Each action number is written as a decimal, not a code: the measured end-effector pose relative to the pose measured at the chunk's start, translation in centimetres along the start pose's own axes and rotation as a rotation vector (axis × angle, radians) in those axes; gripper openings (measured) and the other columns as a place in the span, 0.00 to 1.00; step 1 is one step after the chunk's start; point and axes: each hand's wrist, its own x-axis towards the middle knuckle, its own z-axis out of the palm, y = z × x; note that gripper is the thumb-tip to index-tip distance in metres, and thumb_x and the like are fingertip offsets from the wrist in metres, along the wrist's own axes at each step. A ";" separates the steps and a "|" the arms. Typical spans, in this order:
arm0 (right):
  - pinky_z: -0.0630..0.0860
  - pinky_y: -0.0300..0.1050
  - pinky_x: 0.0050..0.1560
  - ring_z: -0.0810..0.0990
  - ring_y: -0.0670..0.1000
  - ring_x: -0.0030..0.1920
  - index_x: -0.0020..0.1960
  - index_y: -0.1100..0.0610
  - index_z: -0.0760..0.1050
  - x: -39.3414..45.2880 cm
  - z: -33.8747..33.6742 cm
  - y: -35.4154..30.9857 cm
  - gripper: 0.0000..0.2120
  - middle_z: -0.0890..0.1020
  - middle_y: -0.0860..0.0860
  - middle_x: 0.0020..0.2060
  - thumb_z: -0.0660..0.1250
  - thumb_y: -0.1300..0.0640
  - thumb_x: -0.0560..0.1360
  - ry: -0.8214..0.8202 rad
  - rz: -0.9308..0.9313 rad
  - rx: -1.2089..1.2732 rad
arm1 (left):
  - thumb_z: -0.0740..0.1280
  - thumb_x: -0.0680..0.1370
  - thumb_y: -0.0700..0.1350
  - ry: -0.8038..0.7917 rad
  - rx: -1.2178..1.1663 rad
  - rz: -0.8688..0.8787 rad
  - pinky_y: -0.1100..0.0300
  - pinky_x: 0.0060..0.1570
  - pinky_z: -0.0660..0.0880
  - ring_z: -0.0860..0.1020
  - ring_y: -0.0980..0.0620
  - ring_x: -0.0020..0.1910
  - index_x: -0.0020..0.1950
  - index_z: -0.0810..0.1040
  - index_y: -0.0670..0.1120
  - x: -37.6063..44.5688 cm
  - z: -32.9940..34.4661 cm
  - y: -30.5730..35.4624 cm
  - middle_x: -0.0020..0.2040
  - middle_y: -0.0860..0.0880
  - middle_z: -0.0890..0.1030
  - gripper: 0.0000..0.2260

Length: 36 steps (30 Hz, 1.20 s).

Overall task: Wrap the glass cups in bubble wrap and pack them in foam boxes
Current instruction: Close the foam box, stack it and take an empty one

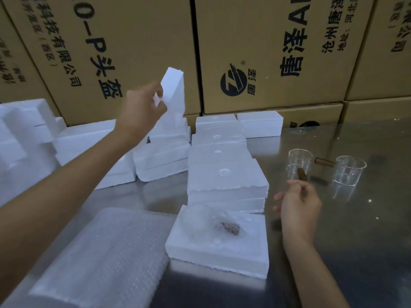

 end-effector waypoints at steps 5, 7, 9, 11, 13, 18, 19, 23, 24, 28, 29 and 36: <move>0.77 0.62 0.52 0.82 0.60 0.45 0.45 0.47 0.75 -1.8 -0.2 -2.6 0.05 0.83 0.52 0.41 0.62 0.53 0.78 -0.067 -0.122 0.102 | 0.72 0.75 0.39 -0.034 -0.717 -0.264 0.60 0.38 0.82 0.85 0.52 0.41 0.48 0.79 0.42 -4.8 -5.2 3.4 0.43 0.44 0.84 0.04; 0.78 0.60 0.54 0.82 0.55 0.50 0.48 0.46 0.76 -3.1 -0.3 -3.5 0.04 0.83 0.49 0.47 0.63 0.49 0.77 -0.166 -0.175 0.152 | 0.73 0.75 0.36 -0.084 -0.911 -0.388 0.56 0.41 0.83 0.85 0.47 0.43 0.46 0.79 0.42 -7.1 -6.5 4.4 0.44 0.43 0.85 0.04; 0.77 0.50 0.54 0.80 0.47 0.54 0.54 0.42 0.77 -4.6 -0.5 -4.0 0.08 0.82 0.42 0.51 0.62 0.44 0.77 -0.282 -0.237 0.184 | 0.73 0.75 0.37 -0.129 -1.026 -0.513 0.56 0.44 0.82 0.85 0.45 0.43 0.45 0.80 0.43 -9.5 -7.3 4.9 0.44 0.44 0.85 0.03; 0.73 0.42 0.57 0.77 0.41 0.59 0.60 0.41 0.76 -6.1 -0.9 -4.2 0.13 0.80 0.37 0.56 0.59 0.45 0.78 -0.387 -0.304 0.186 | 0.73 0.76 0.39 -0.175 -1.120 -0.628 0.59 0.46 0.82 0.85 0.45 0.42 0.46 0.80 0.44 -12.0 -7.7 5.1 0.45 0.44 0.85 0.03; 0.71 0.38 0.58 0.75 0.40 0.63 0.65 0.42 0.75 -7.4 -1.4 -3.9 0.18 0.78 0.38 0.60 0.58 0.49 0.77 -0.459 -0.366 0.199 | 0.72 0.76 0.40 -0.192 -1.197 -0.727 0.61 0.45 0.81 0.85 0.45 0.42 0.46 0.80 0.44 -14.2 -7.9 5.0 0.45 0.43 0.84 0.02; 0.70 0.41 0.64 0.73 0.44 0.67 0.70 0.45 0.68 -9.7 -3.3 -2.6 0.27 0.76 0.40 0.65 0.61 0.60 0.72 -0.496 -0.537 0.178 | 0.72 0.76 0.44 -0.139 -1.270 -0.847 0.58 0.45 0.81 0.84 0.46 0.41 0.49 0.83 0.43 -17.8 -8.1 4.8 0.42 0.42 0.82 0.05; 0.70 0.43 0.64 0.73 0.45 0.67 0.68 0.47 0.69 -9.9 -3.5 -2.5 0.27 0.76 0.42 0.65 0.63 0.61 0.71 -0.465 -0.580 0.124 | 0.73 0.75 0.46 -0.134 -1.256 -0.841 0.58 0.45 0.81 0.83 0.47 0.40 0.47 0.84 0.45 -18.3 -8.1 4.9 0.41 0.44 0.82 0.05; 0.72 0.40 0.62 0.77 0.46 0.59 0.62 0.51 0.74 -9.8 -3.9 -2.6 0.17 0.78 0.48 0.58 0.71 0.61 0.75 -0.272 -0.597 0.127 | 0.68 0.71 0.50 -0.139 -1.182 -0.660 0.56 0.54 0.75 0.80 0.57 0.50 0.41 0.85 0.55 -19.6 -7.7 5.6 0.47 0.55 0.83 0.06; 0.73 0.40 0.60 0.78 0.46 0.56 0.60 0.50 0.76 -9.7 -4.0 -2.6 0.14 0.79 0.48 0.54 0.72 0.56 0.76 -0.221 -0.572 0.146 | 0.67 0.71 0.50 -0.159 -1.173 -0.585 0.57 0.57 0.72 0.80 0.59 0.54 0.44 0.85 0.57 -19.8 -7.7 5.7 0.51 0.58 0.83 0.08; 0.71 0.32 0.42 0.74 0.42 0.36 0.52 0.47 0.77 -9.4 -3.9 -2.2 0.09 0.74 0.46 0.32 0.72 0.47 0.74 -0.150 -0.433 0.199 | 0.64 0.71 0.54 -0.315 -1.156 -0.450 0.55 0.57 0.71 0.79 0.60 0.58 0.59 0.80 0.64 -20.1 -7.5 6.0 0.60 0.60 0.81 0.17; 0.70 0.31 0.38 0.71 0.42 0.32 0.52 0.47 0.77 -9.3 -3.7 -2.1 0.08 0.71 0.45 0.29 0.73 0.49 0.75 -0.176 -0.402 0.190 | 0.64 0.71 0.56 -0.339 -1.120 -0.457 0.55 0.57 0.72 0.78 0.62 0.58 0.61 0.79 0.66 -20.2 -7.3 6.1 0.60 0.63 0.80 0.18; 0.68 0.30 0.27 0.68 0.44 0.27 0.50 0.51 0.78 -7.5 -3.9 -0.7 0.06 0.73 0.52 0.31 0.71 0.59 0.74 -0.297 -0.127 0.112 | 0.64 0.79 0.57 -0.524 -0.903 -0.626 0.59 0.61 0.72 0.74 0.72 0.56 0.59 0.74 0.71 -21.7 -5.7 6.0 0.63 0.64 0.76 0.11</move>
